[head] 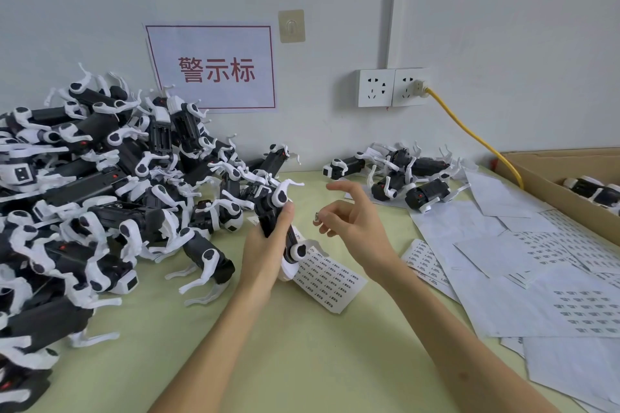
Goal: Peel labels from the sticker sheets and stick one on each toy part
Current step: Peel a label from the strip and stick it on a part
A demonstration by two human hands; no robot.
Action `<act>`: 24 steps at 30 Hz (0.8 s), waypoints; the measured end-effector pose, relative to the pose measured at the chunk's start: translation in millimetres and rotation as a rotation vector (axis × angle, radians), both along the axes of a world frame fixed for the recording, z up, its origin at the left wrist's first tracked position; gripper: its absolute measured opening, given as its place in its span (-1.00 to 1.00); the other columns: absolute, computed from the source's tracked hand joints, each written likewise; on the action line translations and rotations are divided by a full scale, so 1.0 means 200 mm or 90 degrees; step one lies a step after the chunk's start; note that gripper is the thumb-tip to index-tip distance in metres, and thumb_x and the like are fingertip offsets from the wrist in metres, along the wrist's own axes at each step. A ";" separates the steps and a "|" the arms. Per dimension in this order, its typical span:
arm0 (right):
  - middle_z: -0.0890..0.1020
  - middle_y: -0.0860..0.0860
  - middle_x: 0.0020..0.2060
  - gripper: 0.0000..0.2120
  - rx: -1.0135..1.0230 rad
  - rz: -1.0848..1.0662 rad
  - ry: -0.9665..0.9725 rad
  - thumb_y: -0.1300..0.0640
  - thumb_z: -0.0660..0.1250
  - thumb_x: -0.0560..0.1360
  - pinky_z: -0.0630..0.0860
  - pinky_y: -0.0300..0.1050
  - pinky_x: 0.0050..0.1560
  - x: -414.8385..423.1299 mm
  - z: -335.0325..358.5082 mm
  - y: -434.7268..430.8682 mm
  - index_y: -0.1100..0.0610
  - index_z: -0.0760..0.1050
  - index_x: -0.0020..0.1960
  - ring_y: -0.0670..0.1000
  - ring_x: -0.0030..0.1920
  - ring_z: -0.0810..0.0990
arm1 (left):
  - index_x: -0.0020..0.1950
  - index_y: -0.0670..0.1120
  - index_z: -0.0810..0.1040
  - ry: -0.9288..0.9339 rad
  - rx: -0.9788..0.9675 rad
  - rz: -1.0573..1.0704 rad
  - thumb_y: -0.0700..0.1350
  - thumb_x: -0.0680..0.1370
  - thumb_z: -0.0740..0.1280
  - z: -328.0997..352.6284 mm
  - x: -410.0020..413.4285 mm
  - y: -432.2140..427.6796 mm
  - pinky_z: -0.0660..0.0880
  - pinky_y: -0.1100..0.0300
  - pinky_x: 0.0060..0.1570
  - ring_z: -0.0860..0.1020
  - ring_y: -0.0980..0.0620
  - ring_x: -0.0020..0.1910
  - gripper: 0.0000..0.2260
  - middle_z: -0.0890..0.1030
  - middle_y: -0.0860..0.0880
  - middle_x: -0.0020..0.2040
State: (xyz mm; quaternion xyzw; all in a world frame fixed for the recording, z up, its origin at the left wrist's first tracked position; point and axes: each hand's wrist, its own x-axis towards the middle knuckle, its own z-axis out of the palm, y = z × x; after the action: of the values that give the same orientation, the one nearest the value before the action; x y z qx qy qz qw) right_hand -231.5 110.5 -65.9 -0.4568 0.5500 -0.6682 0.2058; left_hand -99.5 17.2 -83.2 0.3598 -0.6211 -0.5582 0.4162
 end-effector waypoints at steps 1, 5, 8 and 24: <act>0.69 0.05 -0.25 -0.65 -0.001 0.003 0.011 0.39 0.33 0.57 0.56 -0.12 -0.12 0.00 0.00 0.00 0.12 0.40 0.29 0.02 -0.25 0.61 | -0.10 0.03 0.61 0.022 0.041 -0.016 0.31 0.54 0.35 0.01 0.00 0.00 0.46 0.22 -0.16 0.61 0.32 -0.31 -0.65 0.68 0.19 -0.28; 0.66 0.03 -0.26 -0.62 -0.001 -0.020 0.072 0.38 0.32 0.56 0.58 0.06 -0.06 0.02 -0.01 0.00 0.09 0.38 0.30 0.01 -0.26 0.60 | -0.07 0.13 0.72 0.048 0.105 -0.084 0.42 0.59 0.13 -0.01 -0.01 -0.02 0.50 0.12 -0.05 0.70 0.21 -0.15 -0.51 0.75 0.11 -0.13; 0.64 0.01 -0.24 -0.60 -0.009 -0.021 0.091 0.38 0.33 0.56 0.57 0.15 -0.02 0.03 0.00 0.00 0.06 0.37 0.30 0.01 -0.26 0.59 | -0.19 0.22 0.73 0.035 0.088 -0.099 0.39 0.63 0.07 -0.03 -0.03 -0.02 0.56 0.02 0.12 0.72 0.10 -0.05 -0.49 0.76 0.04 -0.08; 0.65 -0.05 -0.29 -0.58 -0.038 -0.095 0.228 0.33 0.41 0.51 0.51 -0.25 -0.14 0.07 -0.05 -0.02 0.01 0.40 0.27 -0.03 -0.27 0.58 | -0.04 0.15 0.66 -0.025 0.036 -0.109 0.31 0.68 -0.01 -0.04 -0.06 0.01 0.52 0.18 0.01 0.68 0.24 -0.09 -0.51 0.75 0.11 -0.09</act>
State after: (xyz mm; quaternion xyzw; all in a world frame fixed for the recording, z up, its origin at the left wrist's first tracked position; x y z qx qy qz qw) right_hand -218.3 106.3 -75.3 -0.5323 0.5899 -0.6058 0.0409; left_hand -110.8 18.8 -90.5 0.3280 -0.6417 -0.6018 0.3441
